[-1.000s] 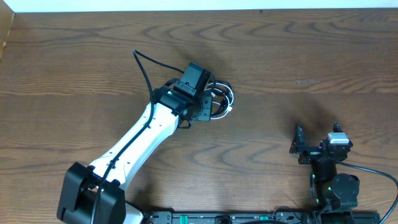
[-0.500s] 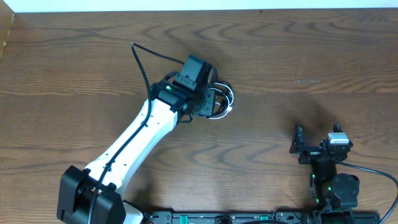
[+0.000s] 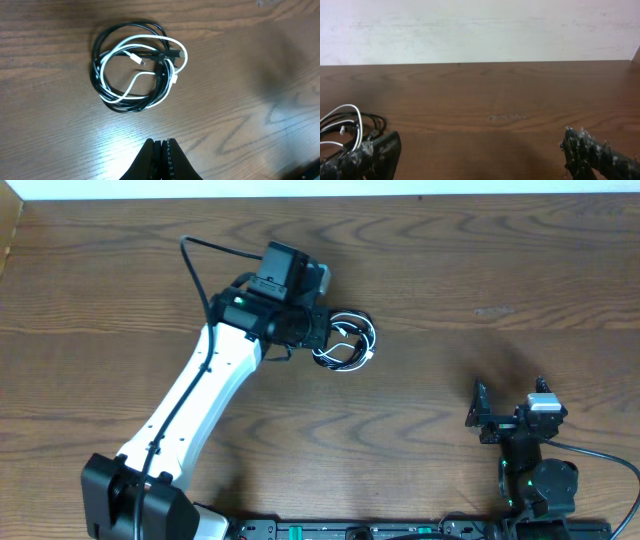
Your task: Untangle cables
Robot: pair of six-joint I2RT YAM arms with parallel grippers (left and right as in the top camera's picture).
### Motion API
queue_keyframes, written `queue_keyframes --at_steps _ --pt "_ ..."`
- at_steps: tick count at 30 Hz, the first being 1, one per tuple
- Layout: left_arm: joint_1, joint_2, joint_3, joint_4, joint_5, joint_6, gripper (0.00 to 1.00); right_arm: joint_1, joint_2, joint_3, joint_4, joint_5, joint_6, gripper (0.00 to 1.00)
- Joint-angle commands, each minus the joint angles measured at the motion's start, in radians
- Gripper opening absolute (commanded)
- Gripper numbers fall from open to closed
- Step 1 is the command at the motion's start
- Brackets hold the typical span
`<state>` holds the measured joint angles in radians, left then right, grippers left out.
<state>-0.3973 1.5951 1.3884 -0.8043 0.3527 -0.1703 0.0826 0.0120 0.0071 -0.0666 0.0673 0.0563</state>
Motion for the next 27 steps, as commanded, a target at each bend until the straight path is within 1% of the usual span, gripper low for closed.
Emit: queue_keyframes --at_steps 1,13,22,27 --pt "0.017 -0.002 0.019 -0.003 0.067 0.040 0.07 0.004 -0.005 -0.002 -0.003 0.002 -0.002 0.99" --pt "0.016 0.000 0.018 -0.008 0.067 0.042 0.07 0.004 -0.005 -0.002 -0.003 0.002 -0.002 0.99" --pt "-0.006 0.033 0.018 -0.048 0.070 0.043 0.07 0.004 -0.005 -0.002 -0.003 0.002 -0.002 0.99" --pt "0.008 0.050 0.018 -0.044 0.192 0.099 0.07 0.004 -0.005 -0.002 -0.003 0.002 -0.002 0.99"
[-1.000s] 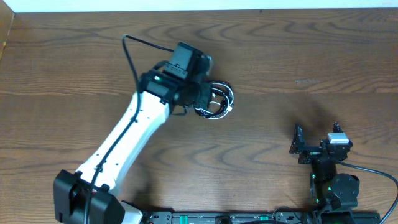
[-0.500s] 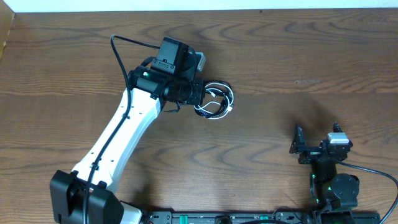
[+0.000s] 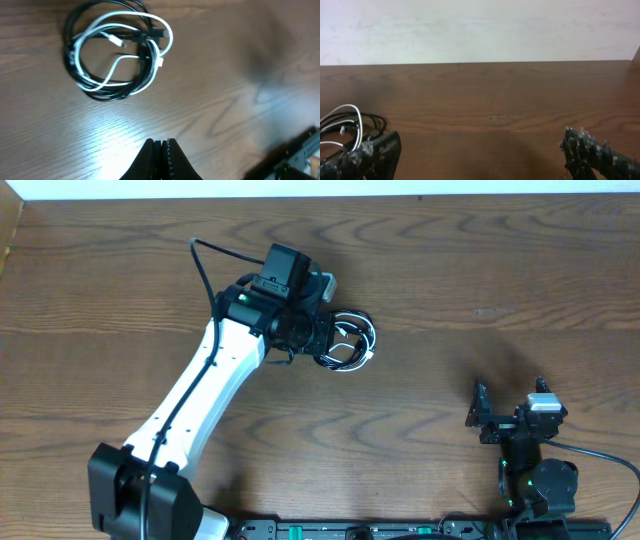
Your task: Untangle cables
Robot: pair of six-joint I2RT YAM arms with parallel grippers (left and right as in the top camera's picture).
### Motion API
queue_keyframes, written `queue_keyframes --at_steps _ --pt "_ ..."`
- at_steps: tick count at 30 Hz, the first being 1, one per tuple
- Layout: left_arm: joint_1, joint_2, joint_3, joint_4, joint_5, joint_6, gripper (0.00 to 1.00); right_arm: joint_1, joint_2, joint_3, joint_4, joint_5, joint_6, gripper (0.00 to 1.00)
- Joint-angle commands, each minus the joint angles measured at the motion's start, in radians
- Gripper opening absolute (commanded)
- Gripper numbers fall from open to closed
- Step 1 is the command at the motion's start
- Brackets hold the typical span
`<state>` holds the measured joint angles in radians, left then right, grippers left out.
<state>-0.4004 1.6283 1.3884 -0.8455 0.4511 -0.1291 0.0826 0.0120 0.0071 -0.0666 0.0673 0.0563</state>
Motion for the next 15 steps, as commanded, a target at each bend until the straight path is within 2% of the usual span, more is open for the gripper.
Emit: queue_keyframes --at_steps 1,8,15 --pt "0.014 0.021 0.018 -0.004 0.108 0.068 0.07 0.004 -0.005 -0.002 -0.003 0.002 -0.002 0.99" --pt "0.060 0.061 0.018 -0.002 0.219 0.103 0.07 0.004 -0.005 -0.002 -0.003 0.001 -0.002 0.99" --pt "0.076 0.089 0.018 -0.001 0.222 0.103 0.07 0.004 -0.005 -0.002 -0.003 0.002 -0.002 0.99"
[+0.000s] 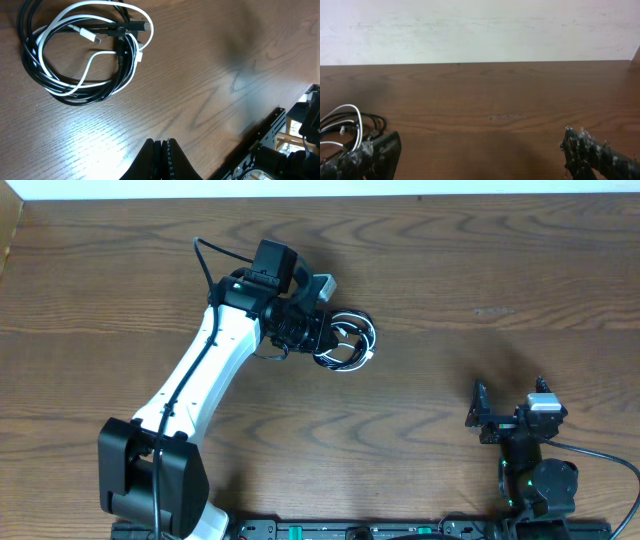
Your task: Untangle cables
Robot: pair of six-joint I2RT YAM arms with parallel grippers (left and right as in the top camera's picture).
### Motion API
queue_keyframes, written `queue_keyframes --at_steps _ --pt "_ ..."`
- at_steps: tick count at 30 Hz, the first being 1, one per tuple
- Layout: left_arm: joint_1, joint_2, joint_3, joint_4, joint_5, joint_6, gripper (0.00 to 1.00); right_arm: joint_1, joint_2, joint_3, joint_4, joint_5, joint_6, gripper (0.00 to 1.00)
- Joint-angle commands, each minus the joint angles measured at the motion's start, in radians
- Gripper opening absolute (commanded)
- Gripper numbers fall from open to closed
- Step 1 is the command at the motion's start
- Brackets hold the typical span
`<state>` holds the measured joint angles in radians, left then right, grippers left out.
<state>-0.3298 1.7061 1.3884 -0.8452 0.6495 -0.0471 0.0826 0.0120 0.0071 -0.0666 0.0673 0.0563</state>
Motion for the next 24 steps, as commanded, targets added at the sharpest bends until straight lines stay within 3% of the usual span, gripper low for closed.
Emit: queue_keyframes --at_steps 1,24 --pt "0.005 0.011 0.018 0.002 0.024 0.021 0.07 0.004 -0.005 -0.002 -0.003 0.002 -0.002 0.99" --pt "0.006 0.011 0.018 0.027 0.024 0.021 0.07 0.004 -0.005 -0.002 -0.003 0.002 -0.002 0.99"
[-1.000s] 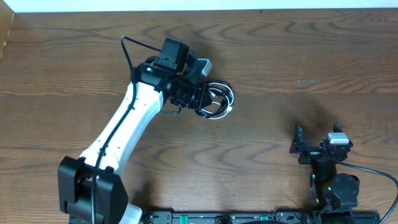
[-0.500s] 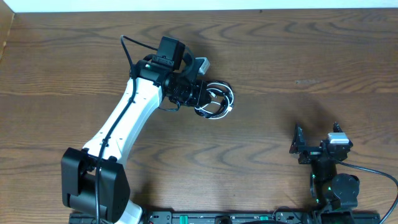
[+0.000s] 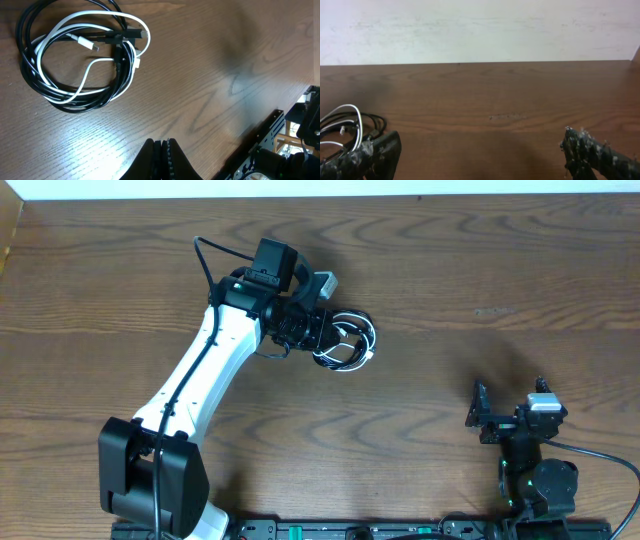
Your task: Untangle cables
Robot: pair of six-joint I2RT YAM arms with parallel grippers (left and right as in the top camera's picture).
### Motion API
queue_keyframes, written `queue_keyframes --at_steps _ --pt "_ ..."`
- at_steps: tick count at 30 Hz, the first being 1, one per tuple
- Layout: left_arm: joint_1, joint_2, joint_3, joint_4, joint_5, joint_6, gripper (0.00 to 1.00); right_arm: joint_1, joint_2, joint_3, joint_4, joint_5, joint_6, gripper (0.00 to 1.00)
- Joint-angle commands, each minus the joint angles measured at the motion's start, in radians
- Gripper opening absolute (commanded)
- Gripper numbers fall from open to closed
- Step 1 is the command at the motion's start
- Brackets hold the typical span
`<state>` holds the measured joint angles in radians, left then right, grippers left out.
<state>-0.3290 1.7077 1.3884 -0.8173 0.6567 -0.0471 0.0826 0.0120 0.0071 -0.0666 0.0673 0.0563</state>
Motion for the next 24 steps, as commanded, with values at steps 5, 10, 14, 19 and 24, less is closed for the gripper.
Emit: queue_keyframes --at_steps 5,10,14,19,24 --pt "0.005 0.009 0.018 0.000 0.017 0.021 0.07 0.004 -0.005 -0.002 -0.003 0.002 -0.002 0.99" --pt "0.005 0.009 0.018 0.000 0.017 0.021 0.07 0.004 -0.005 -0.002 -0.003 0.002 -0.002 0.99" --pt "0.005 0.009 0.018 0.000 0.017 0.022 0.07 0.004 -0.005 -0.002 -0.003 0.002 -0.002 0.99" --pt "0.005 0.010 0.018 0.000 0.017 0.029 0.07 0.004 -0.005 -0.002 -0.004 0.002 -0.002 0.99" --pt "0.005 0.010 0.018 0.008 0.017 0.029 0.07 0.004 -0.005 -0.002 -0.003 0.002 -0.002 0.99"
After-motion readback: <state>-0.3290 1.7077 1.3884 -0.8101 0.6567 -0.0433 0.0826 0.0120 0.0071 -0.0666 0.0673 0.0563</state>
